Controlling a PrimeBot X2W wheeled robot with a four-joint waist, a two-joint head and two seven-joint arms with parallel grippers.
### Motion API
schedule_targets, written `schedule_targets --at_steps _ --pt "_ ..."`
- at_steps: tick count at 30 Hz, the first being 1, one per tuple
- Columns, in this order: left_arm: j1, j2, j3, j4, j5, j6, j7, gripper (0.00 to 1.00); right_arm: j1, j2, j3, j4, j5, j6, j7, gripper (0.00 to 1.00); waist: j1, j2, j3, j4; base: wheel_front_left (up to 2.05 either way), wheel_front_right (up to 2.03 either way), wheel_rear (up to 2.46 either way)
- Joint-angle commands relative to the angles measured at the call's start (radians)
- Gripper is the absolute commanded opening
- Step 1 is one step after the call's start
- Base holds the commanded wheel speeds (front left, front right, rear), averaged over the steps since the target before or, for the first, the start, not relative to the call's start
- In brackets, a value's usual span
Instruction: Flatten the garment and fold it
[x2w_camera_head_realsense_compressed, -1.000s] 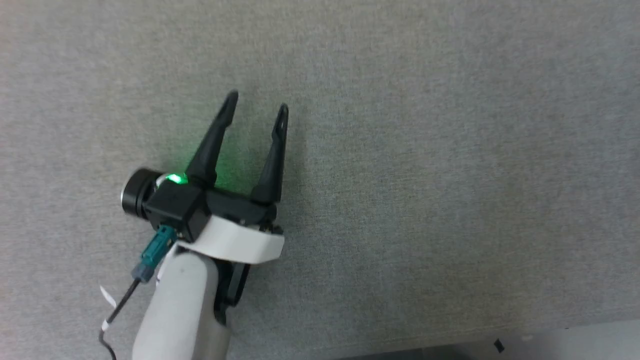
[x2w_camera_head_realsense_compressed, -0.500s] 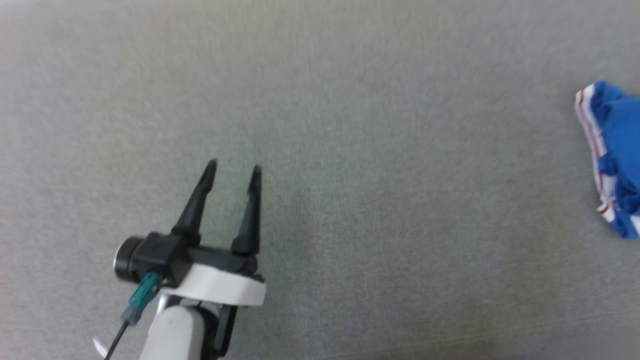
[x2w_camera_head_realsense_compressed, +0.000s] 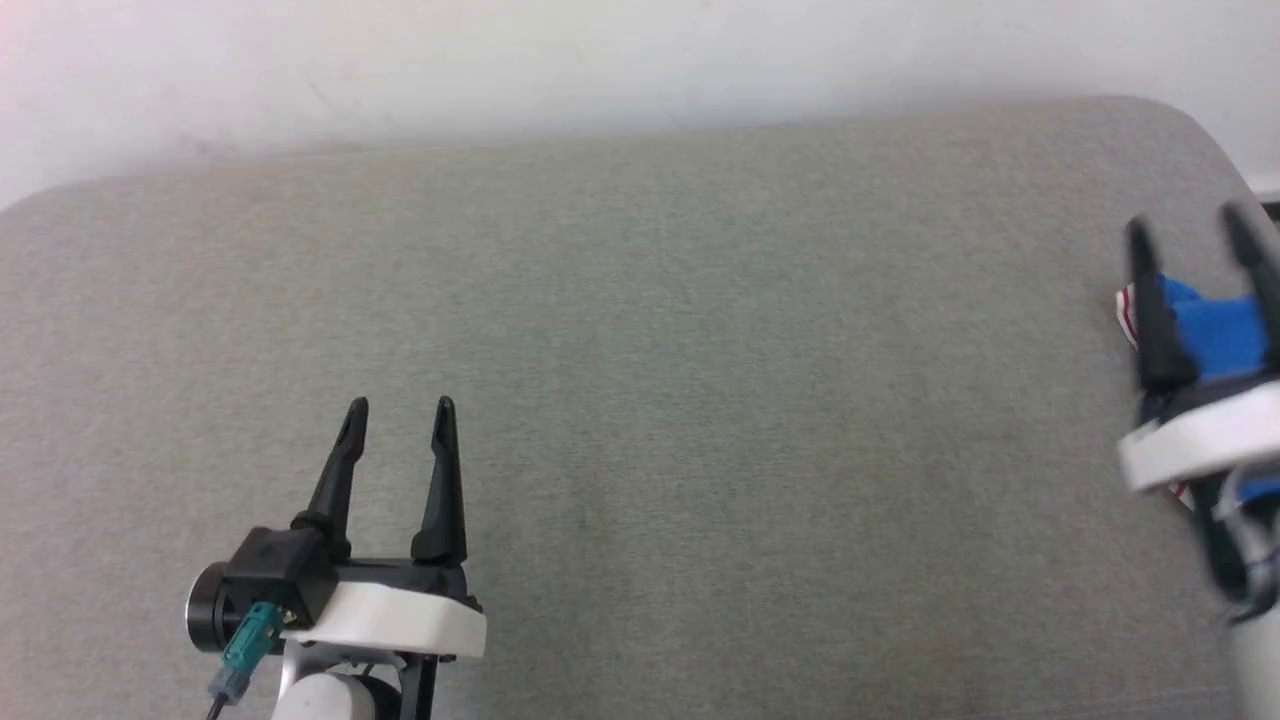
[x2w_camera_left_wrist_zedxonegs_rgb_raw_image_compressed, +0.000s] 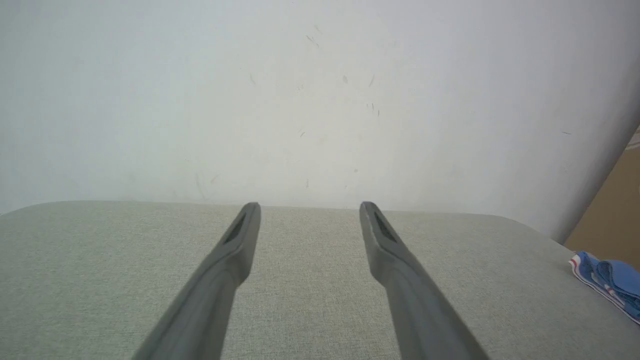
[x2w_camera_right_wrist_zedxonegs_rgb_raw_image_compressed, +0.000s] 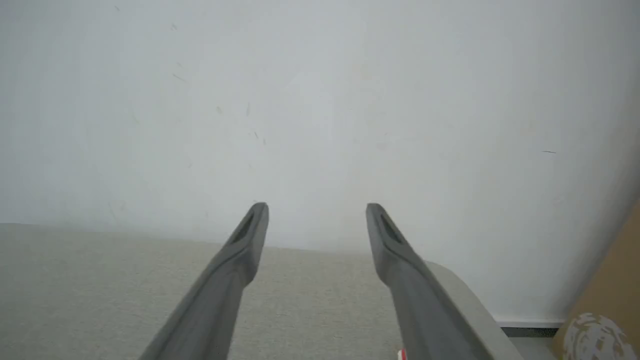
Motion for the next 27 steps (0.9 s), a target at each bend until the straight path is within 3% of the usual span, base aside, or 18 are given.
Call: schedule_targets --at_steps 1,6,11,27 --pt "0.012 0.000 0.006 0.005 0.006 0.013 -0.005 1.00 0.039 0.041 -0.003 -0.022 -0.003 -0.002 -0.016 1.00 0.0004 0.0000 -0.027 0.032 0.00 0.00 0.00" --pt "0.039 0.000 0.008 0.023 0.016 0.042 -0.005 1.00 0.149 0.154 0.033 -0.066 -0.030 -0.002 -0.057 1.00 0.0004 0.0000 -0.039 0.047 0.00 0.00 0.00" --pt "0.053 0.000 0.004 0.047 0.028 0.053 -0.005 1.00 0.218 0.212 0.047 -0.054 -0.052 -0.002 -0.082 1.00 0.0004 0.0000 -0.048 0.067 0.00 0.00 0.00" --pt "0.075 0.000 0.006 0.063 0.049 0.062 -0.005 1.00 0.314 0.261 0.001 -0.054 -0.114 -0.002 -0.099 1.00 0.0004 0.0000 -0.053 0.089 0.00 0.00 0.00"
